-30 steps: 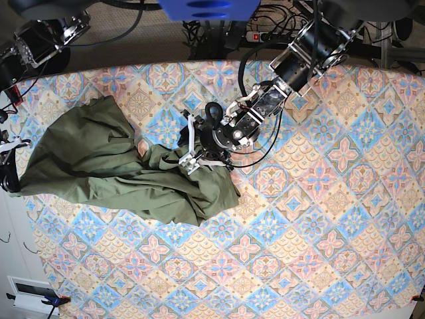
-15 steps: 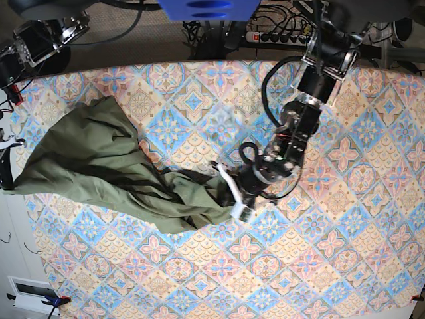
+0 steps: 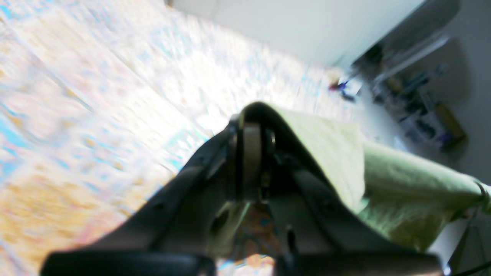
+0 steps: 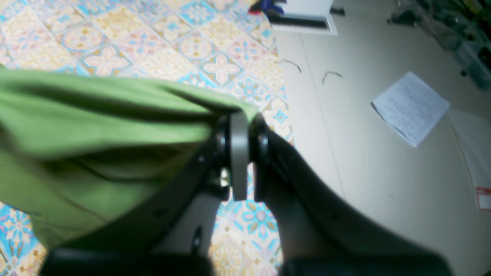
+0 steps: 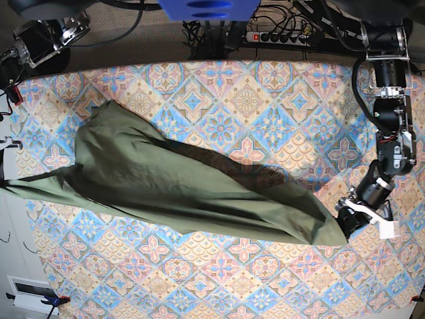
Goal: Layout the t-shirt on the table in an organized manner, then fold the t-shirt properly
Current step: 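Drag the shirt with the left gripper away from the right gripper, stretching it, then lift the shirt with both grippers and swing it up off the table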
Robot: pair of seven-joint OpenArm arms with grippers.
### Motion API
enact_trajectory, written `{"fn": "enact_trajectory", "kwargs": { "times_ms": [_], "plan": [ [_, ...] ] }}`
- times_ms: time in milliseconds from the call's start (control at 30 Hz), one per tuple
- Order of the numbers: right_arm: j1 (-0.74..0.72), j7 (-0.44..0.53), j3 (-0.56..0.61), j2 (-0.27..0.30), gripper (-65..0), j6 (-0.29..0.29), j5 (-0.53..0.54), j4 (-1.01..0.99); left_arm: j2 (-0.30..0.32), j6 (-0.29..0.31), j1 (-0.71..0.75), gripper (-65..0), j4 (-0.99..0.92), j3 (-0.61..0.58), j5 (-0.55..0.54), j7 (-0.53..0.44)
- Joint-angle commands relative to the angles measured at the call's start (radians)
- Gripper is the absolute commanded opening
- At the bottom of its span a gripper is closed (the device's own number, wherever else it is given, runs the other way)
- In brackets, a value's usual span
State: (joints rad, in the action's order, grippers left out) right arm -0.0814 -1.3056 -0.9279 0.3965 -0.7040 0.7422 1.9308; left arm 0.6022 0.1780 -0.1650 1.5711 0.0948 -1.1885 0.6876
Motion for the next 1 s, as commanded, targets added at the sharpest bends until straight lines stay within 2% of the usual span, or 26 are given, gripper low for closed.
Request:
{"fn": "enact_trajectory", "kwargs": {
  "times_ms": [0, 167, 233, 300, 400, 467, 500, 600, 733, 833, 967],
  "plan": [
    [-0.03, 0.03, -0.035, 0.028, -64.6, 0.006, 0.0, 0.014, 0.035, -0.005, -0.008, -65.0, 0.018, 0.027, -0.023, -0.039],
    [-0.073, 0.022, -0.095, 0.028, -64.6, 0.006, 0.001, 0.012, 0.123, -0.005, 0.06, -65.0, 0.11, 0.029, -0.046, -0.039],
    [-0.073, 0.021, -0.104, 0.028, -64.6, 0.006, 0.015, 0.014, 0.169, -0.005, 0.141, -65.0, 0.183, 0.027, -0.044, -0.038],
    [-0.068, 0.018, -0.104, 0.028, -64.6, 0.006, 0.078, 0.014, 0.203, -0.005, 0.235, -65.0, 0.26, 0.026, -0.015, -0.038],
    [-0.025, -0.015, -0.105, 0.014, -64.6, 0.006, 0.132, 0.019, 0.224, -0.005, 0.368, -65.0, 0.352, 0.024, 0.134, -0.036],
    [-0.001, -0.016, -0.105, 0.002, -64.6, 0.006, 0.141, 0.02, 0.239, -0.005, 0.44, -64.8, 0.392, 0.004, 0.246, -0.006],
    [0.009, -0.022, -0.105, -0.003, -64.6, 0.006, 0.141, 0.022, 0.241, -0.005, 0.471, -62.7, 0.411, -0.016, 0.318, 0.022],
    [0.038, -0.022, -0.099, -0.009, -64.6, 0.006, 0.142, 0.022, 0.255, -0.005, 0.525, -58.1, 0.424, -0.092, 0.522, 0.105],
    [0.065, -0.024, -0.099, -0.009, -64.6, 0.006, 0.142, 0.022, 0.255, -0.005, 0.582, -57.1, 0.423, -0.151, 0.73, 0.145],
    [0.073, -0.024, -0.099, -0.009, -64.6, 0.006, 0.142, 0.023, 0.253, -0.005, 0.618, -56.9, 0.42, -0.155, 0.815, 0.146],
    [0.073, -0.024, -0.093, -0.009, -64.6, 0.006, 0.142, 0.023, 0.233, -0.005, 0.626, -57.2, 0.423, -0.149, 0.819, 0.146]
  ]
}}
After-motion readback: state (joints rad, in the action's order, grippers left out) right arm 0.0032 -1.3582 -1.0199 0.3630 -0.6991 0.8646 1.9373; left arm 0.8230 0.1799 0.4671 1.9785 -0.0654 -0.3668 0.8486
